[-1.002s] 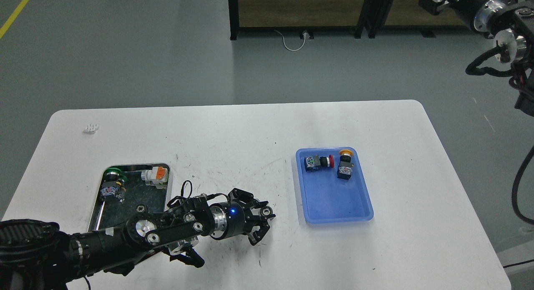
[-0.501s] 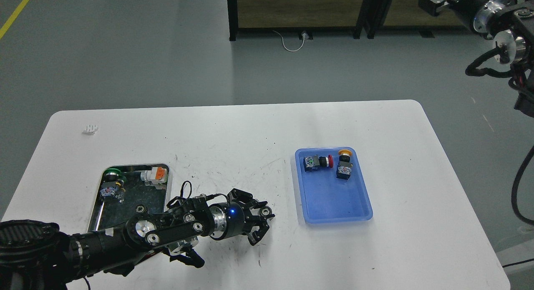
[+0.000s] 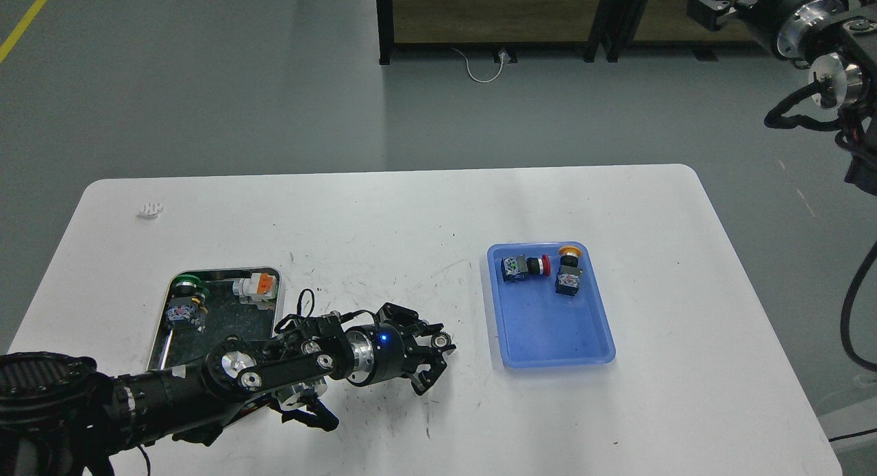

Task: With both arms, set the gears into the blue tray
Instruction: 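Carry the black gear with the left gripper toward the blue tray, then release the gear on the table and lift the left gripper away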

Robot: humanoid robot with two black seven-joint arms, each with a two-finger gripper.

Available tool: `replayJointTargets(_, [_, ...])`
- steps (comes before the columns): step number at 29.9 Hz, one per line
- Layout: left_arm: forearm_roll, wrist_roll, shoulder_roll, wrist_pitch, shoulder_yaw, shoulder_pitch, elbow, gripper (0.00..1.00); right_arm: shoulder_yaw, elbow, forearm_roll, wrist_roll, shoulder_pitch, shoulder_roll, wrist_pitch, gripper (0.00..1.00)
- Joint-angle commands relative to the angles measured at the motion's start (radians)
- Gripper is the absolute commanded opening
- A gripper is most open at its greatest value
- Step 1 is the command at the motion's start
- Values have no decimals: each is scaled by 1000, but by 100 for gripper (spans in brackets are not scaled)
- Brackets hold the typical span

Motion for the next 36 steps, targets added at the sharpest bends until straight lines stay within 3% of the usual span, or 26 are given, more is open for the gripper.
replayJointTargets(1, [-3, -3, 0, -2, -3, -8, -4, 31, -2, 0, 0, 0, 0, 0, 0, 99])
replayJointTargets(13, [-3, -6, 0, -10, 3, -6, -13, 35, -11, -15, -1, 3, -2, 3, 0, 99])
replayJointTargets(29, [-43, 2, 0, 39, -12, -29, -16, 89, -19, -20, -6, 6, 1, 16, 2, 99])
replayJointTargets(36, [-127, 11, 0, 44, -98, -131, -6, 96, -19, 18, -5, 8, -5, 11, 14, 99])
